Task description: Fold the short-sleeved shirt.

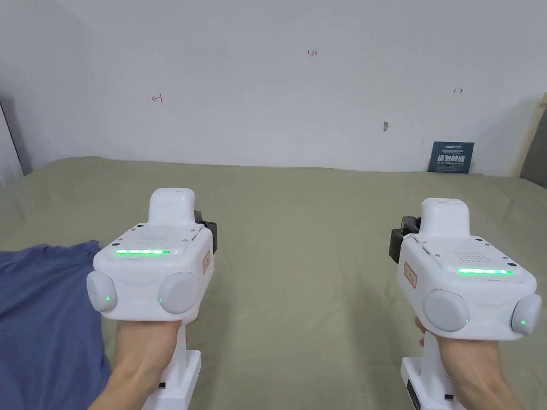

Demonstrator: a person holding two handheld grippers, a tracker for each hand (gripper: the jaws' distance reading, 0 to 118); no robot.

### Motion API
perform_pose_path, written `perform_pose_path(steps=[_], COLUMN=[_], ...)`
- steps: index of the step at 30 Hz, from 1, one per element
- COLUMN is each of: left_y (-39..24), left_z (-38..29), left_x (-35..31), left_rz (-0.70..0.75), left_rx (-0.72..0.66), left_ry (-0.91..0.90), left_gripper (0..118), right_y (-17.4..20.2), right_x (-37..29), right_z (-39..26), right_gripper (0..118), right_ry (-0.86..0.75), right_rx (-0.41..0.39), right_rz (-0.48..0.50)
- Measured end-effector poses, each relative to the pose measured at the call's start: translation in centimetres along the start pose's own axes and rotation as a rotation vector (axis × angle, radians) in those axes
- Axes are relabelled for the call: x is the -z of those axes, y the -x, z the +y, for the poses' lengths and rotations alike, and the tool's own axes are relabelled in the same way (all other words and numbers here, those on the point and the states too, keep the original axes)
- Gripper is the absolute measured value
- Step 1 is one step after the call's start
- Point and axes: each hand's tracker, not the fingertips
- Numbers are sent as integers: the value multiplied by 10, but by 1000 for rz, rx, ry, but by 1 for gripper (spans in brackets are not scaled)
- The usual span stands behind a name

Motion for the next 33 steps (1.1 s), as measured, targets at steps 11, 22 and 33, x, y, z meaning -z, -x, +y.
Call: perform_pose_path(steps=[11, 22, 33], left_y=[41, 196, 264], left_z=[12, 22, 11], left_x=[-17, -96, -96], left_rz=[94, 507, 623], left_rx=[-1, -24, -80], left_ry=[1, -3, 61], left_gripper=[0, 0, 0], right_y=[38, 204, 263], right_x=[10, 32, 44], right_z=[-5, -11, -19], right_gripper=[0, 0, 0], right_ry=[1, 17, 58], right_rx=[-36, -27, -37], right_rz=[76, 459, 558])
